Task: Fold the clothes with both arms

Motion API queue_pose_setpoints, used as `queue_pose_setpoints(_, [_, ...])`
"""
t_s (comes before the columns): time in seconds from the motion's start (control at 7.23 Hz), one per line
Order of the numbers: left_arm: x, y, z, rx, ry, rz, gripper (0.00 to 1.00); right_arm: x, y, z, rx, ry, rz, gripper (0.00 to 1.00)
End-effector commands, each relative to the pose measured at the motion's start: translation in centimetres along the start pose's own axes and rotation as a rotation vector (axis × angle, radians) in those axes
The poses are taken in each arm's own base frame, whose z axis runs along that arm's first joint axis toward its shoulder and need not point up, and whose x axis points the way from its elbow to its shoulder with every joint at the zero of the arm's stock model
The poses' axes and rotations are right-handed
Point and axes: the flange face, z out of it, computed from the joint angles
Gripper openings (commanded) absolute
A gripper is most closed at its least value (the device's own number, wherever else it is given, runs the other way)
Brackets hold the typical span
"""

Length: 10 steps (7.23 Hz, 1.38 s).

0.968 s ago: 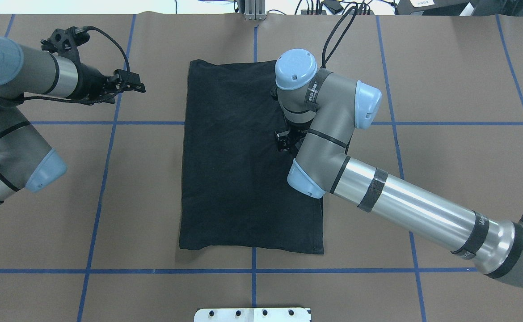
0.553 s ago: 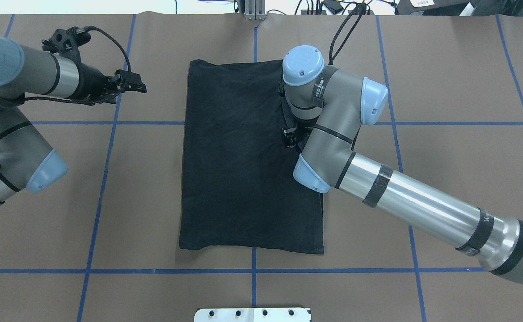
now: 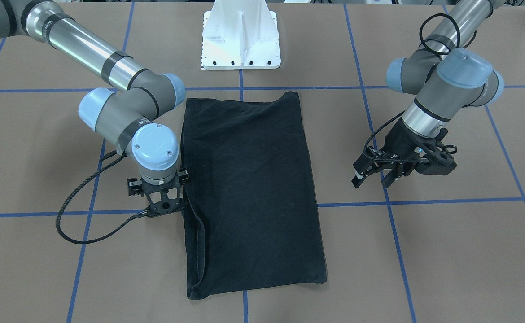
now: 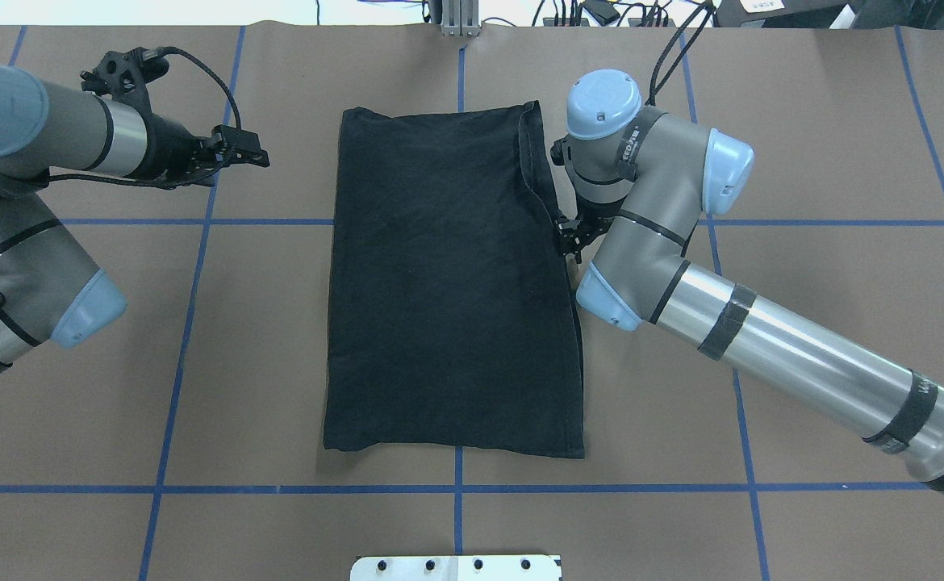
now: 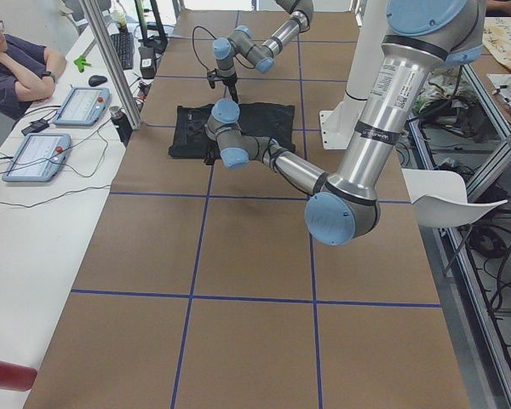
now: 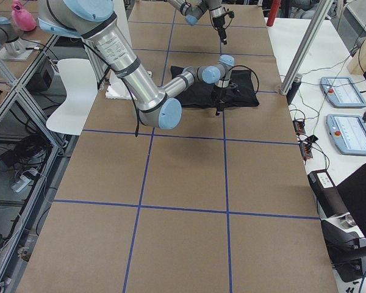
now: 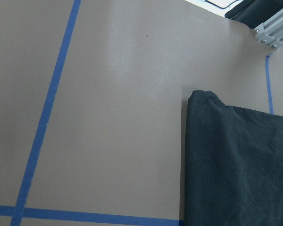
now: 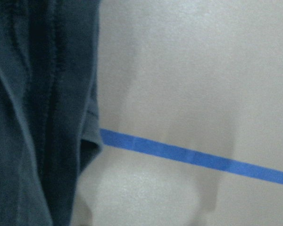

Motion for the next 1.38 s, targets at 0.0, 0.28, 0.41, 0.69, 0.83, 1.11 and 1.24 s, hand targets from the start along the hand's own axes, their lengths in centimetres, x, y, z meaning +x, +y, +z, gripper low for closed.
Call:
queue_pose_setpoints(0.0, [0.2,0.0,-0.1,0.001,0.003,0.001,1.0,3.3,-0.6,-3.6,-0.004,-0.092,0.041,0.99])
queue_pose_setpoints(0.28, [0.6,-0.1,-0.1,0.004,0.008,0.004,1.0,2.4,-1.2,-6.1,0.022,-0.13,0.031,0.99])
queue_pose_setpoints(0.41, [1.2,0.0,-0.6,0.008,0.022,0.01,1.0,0.8,-1.4,-6.7,0.03,-0.136,0.014,0.99])
queue_pose_setpoints(0.69, [1.1,-0.1,-0.7,0.011,0.021,0.023,1.0,-3.0,-1.9,-5.2,0.03,-0.085,-0.003,1.0])
queue_pose_setpoints(0.83, [1.1,-0.2,-0.8,0.015,0.02,0.023,1.0,-3.5,-2.6,-4.4,0.028,-0.053,0.0,1.0])
queue_pose_setpoints(1.11, [2.0,-0.5,-2.2,0.032,0.046,0.033,1.0,-4.5,-3.4,-1.9,0.055,-0.07,-0.014,1.0])
queue_pose_setpoints(1.24, [2.5,-0.5,-3.1,0.041,0.061,0.039,1.0,-4.7,-3.9,-1.7,0.062,-0.072,-0.014,1.0])
